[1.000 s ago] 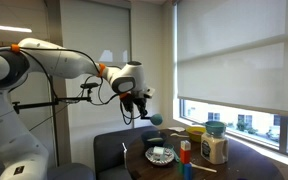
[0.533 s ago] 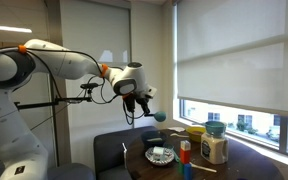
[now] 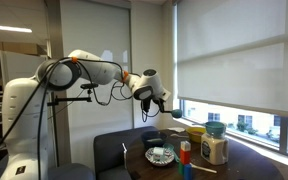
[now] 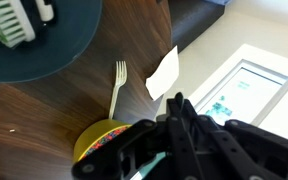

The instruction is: Put the measuring spoon in the yellow bowl

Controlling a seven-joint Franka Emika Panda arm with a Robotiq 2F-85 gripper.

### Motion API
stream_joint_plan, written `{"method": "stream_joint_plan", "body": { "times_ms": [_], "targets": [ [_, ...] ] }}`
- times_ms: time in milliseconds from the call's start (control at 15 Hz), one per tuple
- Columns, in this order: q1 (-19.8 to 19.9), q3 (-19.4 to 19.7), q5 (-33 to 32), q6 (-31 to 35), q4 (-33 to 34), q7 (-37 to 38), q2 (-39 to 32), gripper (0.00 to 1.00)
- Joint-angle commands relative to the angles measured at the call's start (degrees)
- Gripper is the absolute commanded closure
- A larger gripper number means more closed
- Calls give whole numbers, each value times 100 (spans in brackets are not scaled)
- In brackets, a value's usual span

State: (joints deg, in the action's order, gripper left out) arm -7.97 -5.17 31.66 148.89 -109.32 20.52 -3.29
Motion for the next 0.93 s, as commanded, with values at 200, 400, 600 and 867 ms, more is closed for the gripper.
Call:
{"method": "stream_joint_plan", "body": {
  "times_ms": [200, 400, 600, 867],
  "targets": [
    [61, -40, 0, 56, 466, 570, -474, 98],
    [27, 28, -95, 432, 636, 1264, -836, 98],
    [118, -10, 171, 566, 952, 1355, -1204, 98],
    [256, 42, 180, 454, 1510, 1491, -1688, 98]
  ]
}}
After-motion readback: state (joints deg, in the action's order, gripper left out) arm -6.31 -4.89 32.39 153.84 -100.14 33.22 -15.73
